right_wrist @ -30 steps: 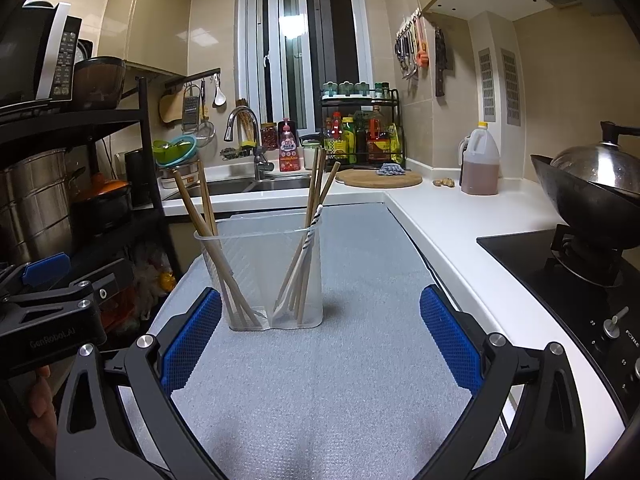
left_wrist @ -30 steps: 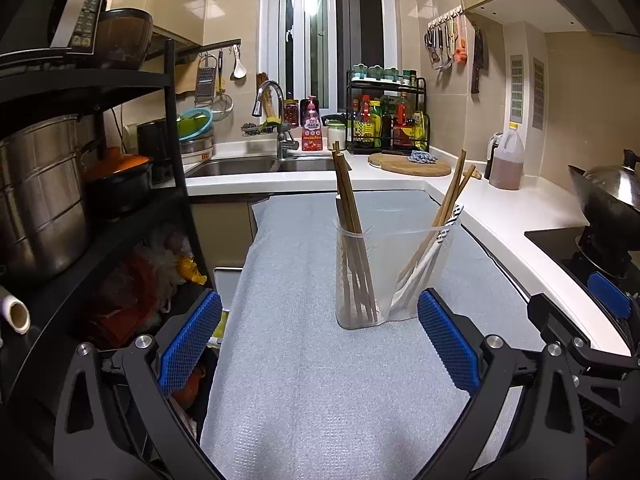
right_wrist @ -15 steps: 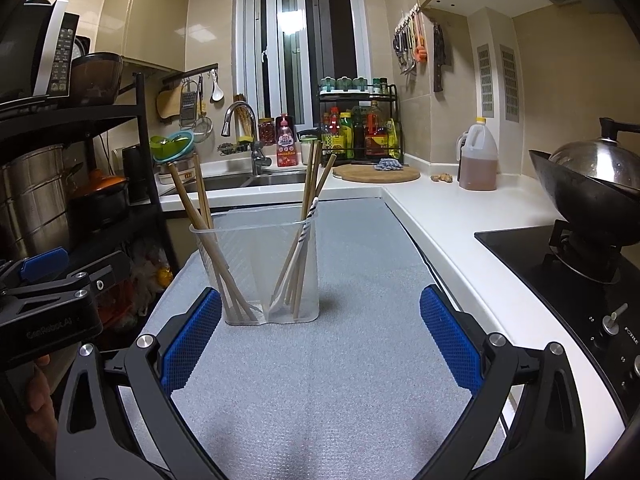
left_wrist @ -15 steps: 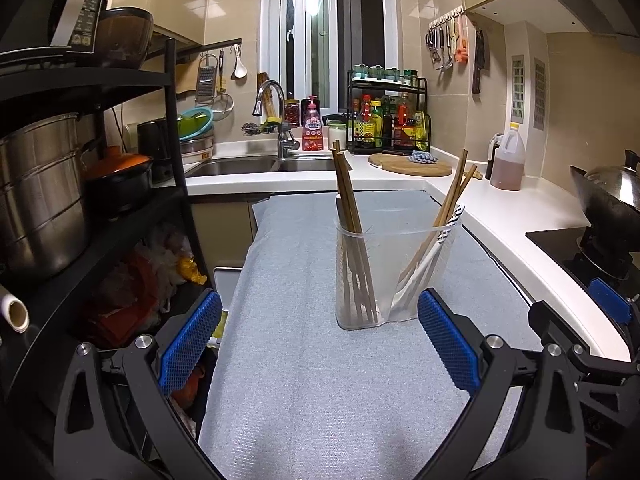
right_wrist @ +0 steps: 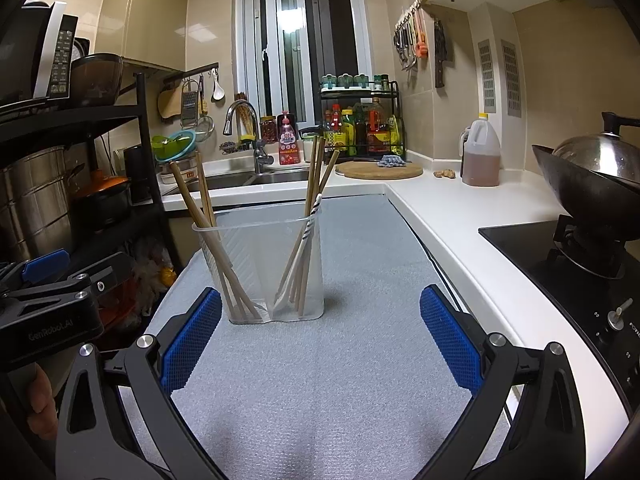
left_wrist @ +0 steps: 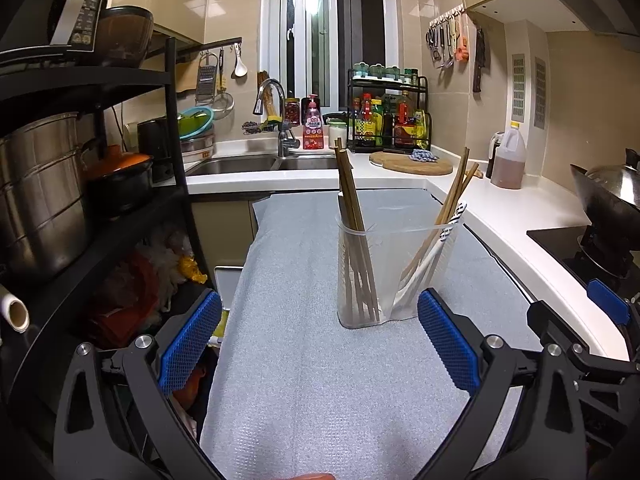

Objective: Organize utensils

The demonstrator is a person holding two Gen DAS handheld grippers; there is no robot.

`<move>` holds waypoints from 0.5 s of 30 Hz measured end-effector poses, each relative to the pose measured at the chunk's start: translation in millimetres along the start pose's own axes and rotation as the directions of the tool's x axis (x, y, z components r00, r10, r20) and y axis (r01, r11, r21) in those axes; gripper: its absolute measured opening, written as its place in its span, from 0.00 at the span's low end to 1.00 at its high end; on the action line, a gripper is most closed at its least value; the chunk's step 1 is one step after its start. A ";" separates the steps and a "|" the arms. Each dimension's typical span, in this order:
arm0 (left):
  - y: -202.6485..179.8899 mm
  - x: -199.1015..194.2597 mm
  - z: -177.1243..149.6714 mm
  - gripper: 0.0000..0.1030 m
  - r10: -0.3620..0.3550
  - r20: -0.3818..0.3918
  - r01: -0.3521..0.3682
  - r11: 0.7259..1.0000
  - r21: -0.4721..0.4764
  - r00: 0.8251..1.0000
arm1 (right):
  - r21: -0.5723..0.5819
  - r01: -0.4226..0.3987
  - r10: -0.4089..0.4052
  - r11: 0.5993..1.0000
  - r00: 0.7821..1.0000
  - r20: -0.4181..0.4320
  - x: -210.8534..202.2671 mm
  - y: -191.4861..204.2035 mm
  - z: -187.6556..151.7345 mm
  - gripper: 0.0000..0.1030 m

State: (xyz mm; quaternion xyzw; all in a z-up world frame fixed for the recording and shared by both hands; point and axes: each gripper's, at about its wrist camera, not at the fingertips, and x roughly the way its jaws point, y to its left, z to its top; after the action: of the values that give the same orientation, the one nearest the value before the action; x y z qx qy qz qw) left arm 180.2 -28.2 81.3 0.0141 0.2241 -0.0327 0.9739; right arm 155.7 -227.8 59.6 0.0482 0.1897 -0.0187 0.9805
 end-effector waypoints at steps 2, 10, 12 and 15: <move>-0.2 -0.2 0.0 0.93 0.005 0.003 -0.005 1.000 0.004 1.000 | 0.001 -0.001 0.001 1.000 1.000 0.001 -0.5 -0.1 0.2 0.95; -0.6 -2.7 2.0 0.93 0.005 0.016 -0.005 1.000 0.015 1.000 | -0.007 0.001 -0.001 1.000 1.000 0.012 -0.6 2.0 0.0 0.95; -0.8 -2.4 2.1 0.93 0.007 0.016 -0.007 1.000 0.016 1.000 | -0.009 0.001 -0.001 1.000 1.000 0.011 -0.8 2.2 0.1 0.95; -0.7 -2.4 2.1 0.93 0.009 0.016 -0.009 1.000 0.017 1.000 | -0.012 -0.001 0.001 1.000 1.000 0.012 -1.4 2.8 0.5 0.95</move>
State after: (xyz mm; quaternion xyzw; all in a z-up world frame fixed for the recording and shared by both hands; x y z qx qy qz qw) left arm 178.9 -28.9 84.2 0.0230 0.2162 -0.0301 0.9756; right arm 154.8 -225.1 60.8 0.0425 0.1838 -0.0175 0.9819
